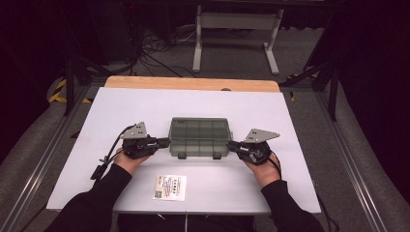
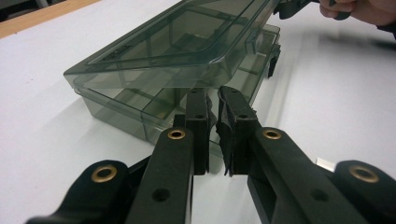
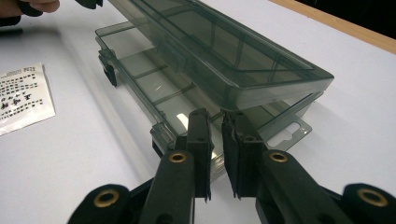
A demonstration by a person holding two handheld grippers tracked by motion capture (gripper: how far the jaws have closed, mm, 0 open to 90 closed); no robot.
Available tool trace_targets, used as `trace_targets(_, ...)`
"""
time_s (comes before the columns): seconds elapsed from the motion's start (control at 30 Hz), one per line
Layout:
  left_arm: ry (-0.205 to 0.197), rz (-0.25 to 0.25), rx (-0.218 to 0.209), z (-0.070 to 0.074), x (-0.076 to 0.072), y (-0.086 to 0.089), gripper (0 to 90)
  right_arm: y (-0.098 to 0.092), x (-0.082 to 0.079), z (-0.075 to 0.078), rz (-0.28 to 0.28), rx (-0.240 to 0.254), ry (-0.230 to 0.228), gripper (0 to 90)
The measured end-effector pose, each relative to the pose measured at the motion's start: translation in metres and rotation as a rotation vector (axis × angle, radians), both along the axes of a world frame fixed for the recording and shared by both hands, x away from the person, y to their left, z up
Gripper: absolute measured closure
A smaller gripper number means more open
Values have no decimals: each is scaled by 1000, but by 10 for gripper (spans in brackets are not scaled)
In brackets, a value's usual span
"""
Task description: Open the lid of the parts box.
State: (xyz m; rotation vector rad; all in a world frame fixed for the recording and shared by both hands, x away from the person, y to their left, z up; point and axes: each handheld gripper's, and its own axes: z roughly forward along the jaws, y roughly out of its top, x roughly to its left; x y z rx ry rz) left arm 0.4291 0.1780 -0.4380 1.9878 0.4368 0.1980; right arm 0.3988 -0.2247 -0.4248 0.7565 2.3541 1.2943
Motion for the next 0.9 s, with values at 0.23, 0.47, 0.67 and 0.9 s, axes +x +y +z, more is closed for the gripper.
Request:
trace_targets(0.23,0,2,-6,0,0,0,821,5,0,-2,-37,-43,-3,530)
trace_targets(0.47,4,0,-7,0,0,0,796,7,6,1,-85,-66,-27,420)
trace_targets(0.67,16,-14,4,-1,-1,-3,736,9,13,5,-102,-69,-40,419)
trace_targets(0.9,-15,-52,73,-1,-10,-16,616,12,16,13,-111,-67,-54,425)
